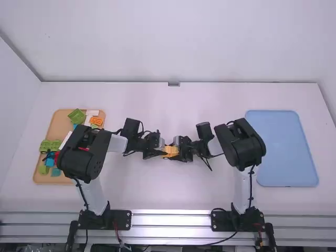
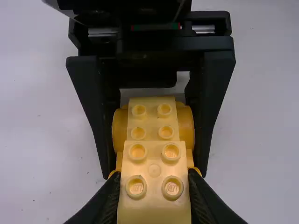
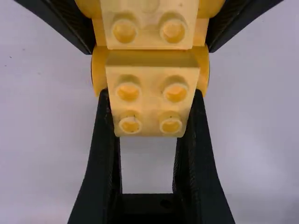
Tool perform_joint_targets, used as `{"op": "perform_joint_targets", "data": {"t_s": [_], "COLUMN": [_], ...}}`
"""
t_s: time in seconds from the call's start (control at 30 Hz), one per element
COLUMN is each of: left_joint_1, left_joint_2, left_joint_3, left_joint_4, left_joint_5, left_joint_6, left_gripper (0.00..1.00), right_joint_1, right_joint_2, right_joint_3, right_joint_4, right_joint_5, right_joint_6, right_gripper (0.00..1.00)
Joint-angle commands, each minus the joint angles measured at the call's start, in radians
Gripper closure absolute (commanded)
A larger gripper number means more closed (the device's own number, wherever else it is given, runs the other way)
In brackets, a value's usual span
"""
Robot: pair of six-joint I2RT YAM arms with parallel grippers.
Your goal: Assemble lego blocks to make yellow taxi
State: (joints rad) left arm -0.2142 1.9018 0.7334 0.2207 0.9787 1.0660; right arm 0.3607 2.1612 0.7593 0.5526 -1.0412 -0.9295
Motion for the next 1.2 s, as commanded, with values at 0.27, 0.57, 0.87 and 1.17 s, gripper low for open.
{"op": "perform_joint_targets", "data": {"t_s": [0.27, 0.57, 0.87, 1.17], "left_joint_1": [-0.013, -0.015, 0.032, 0.023], "left_joint_2": [0.014, 0.013, -0.085, -0.080], "left_joint_3": [0.012, 0.012, 0.044, 0.019], "left_joint_4": [-0.024, -0.004, -0.052, -0.142], "left_joint_5": [-0.004, 0.005, 0.177, -0.033], "left_joint_6": [-0.003, -0.003, -0.003, -0.003], "left_gripper": [0.52, 0.44, 0.44, 0.98], "right_joint_1": [0.019, 0.021, 0.019, 0.021], "right_joint_2": [0.017, 0.017, 0.017, 0.017], "right_joint_3": [0.006, 0.006, 0.006, 0.006], "right_joint_4": [-0.022, -0.019, -0.018, -0.018], "right_joint_5": [0.037, 0.041, 0.044, 0.044], "right_joint_6": [0.004, 0.009, 0.008, 0.008], "right_gripper": [0.57, 0.55, 0.55, 0.55]}}
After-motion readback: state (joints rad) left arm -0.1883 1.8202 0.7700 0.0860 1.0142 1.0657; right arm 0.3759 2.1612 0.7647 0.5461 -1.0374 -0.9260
